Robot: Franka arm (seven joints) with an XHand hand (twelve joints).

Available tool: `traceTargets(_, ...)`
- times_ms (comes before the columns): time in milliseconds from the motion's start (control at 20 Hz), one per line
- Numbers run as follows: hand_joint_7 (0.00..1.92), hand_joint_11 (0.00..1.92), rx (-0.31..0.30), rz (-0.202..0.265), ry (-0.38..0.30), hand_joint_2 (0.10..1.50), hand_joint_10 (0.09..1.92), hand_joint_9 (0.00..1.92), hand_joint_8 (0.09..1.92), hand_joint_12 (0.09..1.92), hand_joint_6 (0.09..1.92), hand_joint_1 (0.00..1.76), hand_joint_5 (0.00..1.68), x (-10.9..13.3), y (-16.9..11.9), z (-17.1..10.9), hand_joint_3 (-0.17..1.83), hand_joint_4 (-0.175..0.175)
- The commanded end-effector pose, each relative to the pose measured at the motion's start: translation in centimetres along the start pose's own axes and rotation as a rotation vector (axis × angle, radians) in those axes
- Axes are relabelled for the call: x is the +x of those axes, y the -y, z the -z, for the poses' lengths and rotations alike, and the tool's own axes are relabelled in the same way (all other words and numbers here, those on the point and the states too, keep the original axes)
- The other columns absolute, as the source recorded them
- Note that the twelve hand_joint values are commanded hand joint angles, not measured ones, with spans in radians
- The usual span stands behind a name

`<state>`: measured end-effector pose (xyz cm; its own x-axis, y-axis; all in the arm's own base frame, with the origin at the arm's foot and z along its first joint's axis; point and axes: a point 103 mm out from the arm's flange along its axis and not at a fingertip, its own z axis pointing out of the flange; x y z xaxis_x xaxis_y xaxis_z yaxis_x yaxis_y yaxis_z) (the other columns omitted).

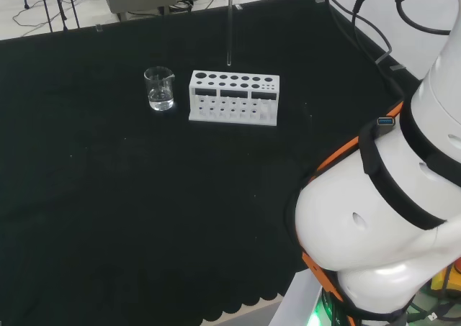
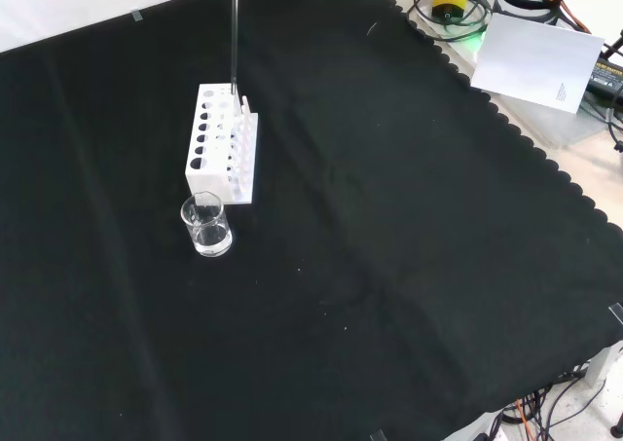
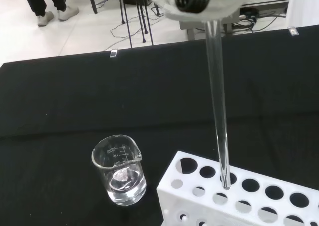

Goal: Stir in the beaker to the left of the white test tube rack with the glass rod.

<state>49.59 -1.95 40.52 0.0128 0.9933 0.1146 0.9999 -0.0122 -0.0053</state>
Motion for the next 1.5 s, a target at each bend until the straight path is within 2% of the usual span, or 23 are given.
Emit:
traceTargets(50, 1.18, 1.18, 0.006, 0.006, 0.002, 0.96, 0.53, 1.74, 1.01, 0.81, 0.19, 1.31, 1.27, 0.8, -0.3, -0.1, 0.16, -0.175)
traceTargets(250, 1.18, 1.18, 0.011, 0.008, -0.012, 0.96, 0.53, 1.74, 1.01, 0.81, 0.19, 1.3, 1.27, 0.7, -0.5, -0.5, 0.15, -0.175)
traceTargets(450, 1.18, 1.18, 0.018, 0.023, -0.019, 0.96, 0.53, 1.74, 1.01, 0.81, 0.18, 1.31, 1.27, 1.6, -1.6, -0.9, 0.15, -0.175)
traceTargets(800, 1.18, 1.18, 0.019, 0.102, -0.035, 0.96, 0.53, 1.74, 1.01, 0.81, 0.18, 1.31, 1.28, 4.5, -4.0, -0.6, 0.15, -0.175)
traceTargets(1150, 1.18, 1.18, 0.021, 0.147, -0.044, 0.96, 0.53, 1.74, 1.01, 0.81, 0.17, 1.31, 1.28, 6.9, -6.6, 0.3, 0.14, -0.175)
traceTargets(1300, 1.18, 1.18, 0.022, 0.163, -0.059, 0.96, 0.53, 1.74, 1.01, 0.8, 0.17, 1.31, 1.28, 7.8, -7.5, 0.0, 0.14, -0.175)
traceTargets(1500, 1.18, 1.18, 0.031, 0.208, -0.063, 0.97, 0.53, 1.74, 1.01, 0.8, 0.16, 1.31, 1.28, 8.9, -8.4, -0.9, 0.14, -0.175)
